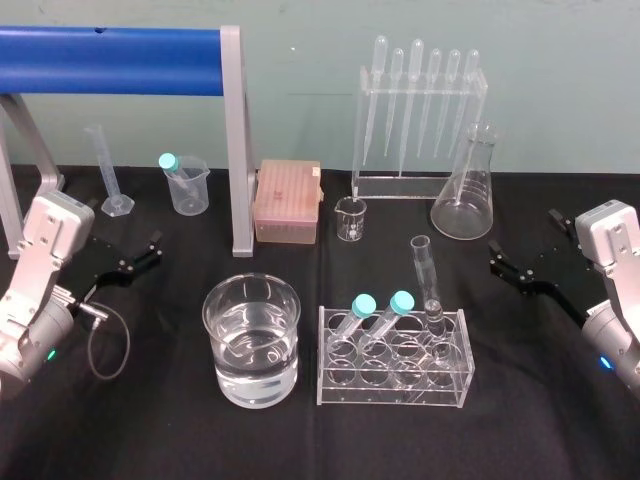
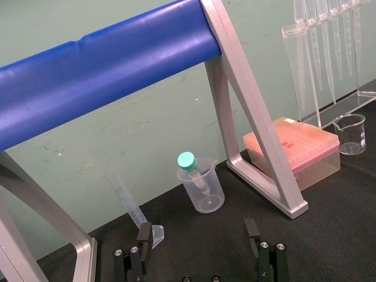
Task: Hold the test tube with one hand and immerse one end into the beaker, then return it to the test tube rack.
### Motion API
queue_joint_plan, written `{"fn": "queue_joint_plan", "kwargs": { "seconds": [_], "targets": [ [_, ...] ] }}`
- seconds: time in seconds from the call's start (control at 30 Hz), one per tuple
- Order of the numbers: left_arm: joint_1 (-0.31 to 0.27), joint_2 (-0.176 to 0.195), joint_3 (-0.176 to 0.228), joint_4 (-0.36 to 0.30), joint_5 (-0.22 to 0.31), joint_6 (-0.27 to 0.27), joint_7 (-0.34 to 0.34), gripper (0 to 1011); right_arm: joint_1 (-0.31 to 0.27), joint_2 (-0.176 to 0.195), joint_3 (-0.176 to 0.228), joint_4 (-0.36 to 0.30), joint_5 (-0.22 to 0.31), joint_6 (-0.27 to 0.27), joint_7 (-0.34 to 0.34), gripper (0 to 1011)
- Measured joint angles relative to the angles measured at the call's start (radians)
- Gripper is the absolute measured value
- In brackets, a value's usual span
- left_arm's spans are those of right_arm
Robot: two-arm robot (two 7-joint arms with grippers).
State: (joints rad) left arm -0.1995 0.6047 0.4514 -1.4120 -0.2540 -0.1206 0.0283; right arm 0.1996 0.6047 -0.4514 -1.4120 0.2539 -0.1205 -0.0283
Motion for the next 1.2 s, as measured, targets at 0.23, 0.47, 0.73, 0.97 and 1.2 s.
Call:
{"fn": "queue_joint_plan", "kwargs": {
  "seconds": [0.23,0.47,0.73,0.97,1.2],
  "targets": [
    [0.0,0.0,0.0,0.0,0.0,0.0,0.0,1000,0.0,0.0,0.0,0.0,0.0,0.0,0.0,1000],
    [0.0,0.0,0.0,0.0,0.0,0.0,0.0,1000,-0.001,0.0,0.002,0.0,0.0,0.0,0.001,1000],
    [0.0,0.0,0.0,0.0,0.0,0.0,0.0,1000,-0.005,0.005,0.054,-0.041,0.083,-0.032,0.113,1000],
    [0.0,0.0,0.0,0.0,0.0,0.0,0.0,1000,-0.015,0.021,0.1,-0.108,0.22,-0.117,0.293,1000],
    [0.0,0.0,0.0,0.0,0.0,0.0,0.0,1000,-0.022,0.034,0.133,-0.155,0.374,-0.178,0.505,1000]
  ]
}}
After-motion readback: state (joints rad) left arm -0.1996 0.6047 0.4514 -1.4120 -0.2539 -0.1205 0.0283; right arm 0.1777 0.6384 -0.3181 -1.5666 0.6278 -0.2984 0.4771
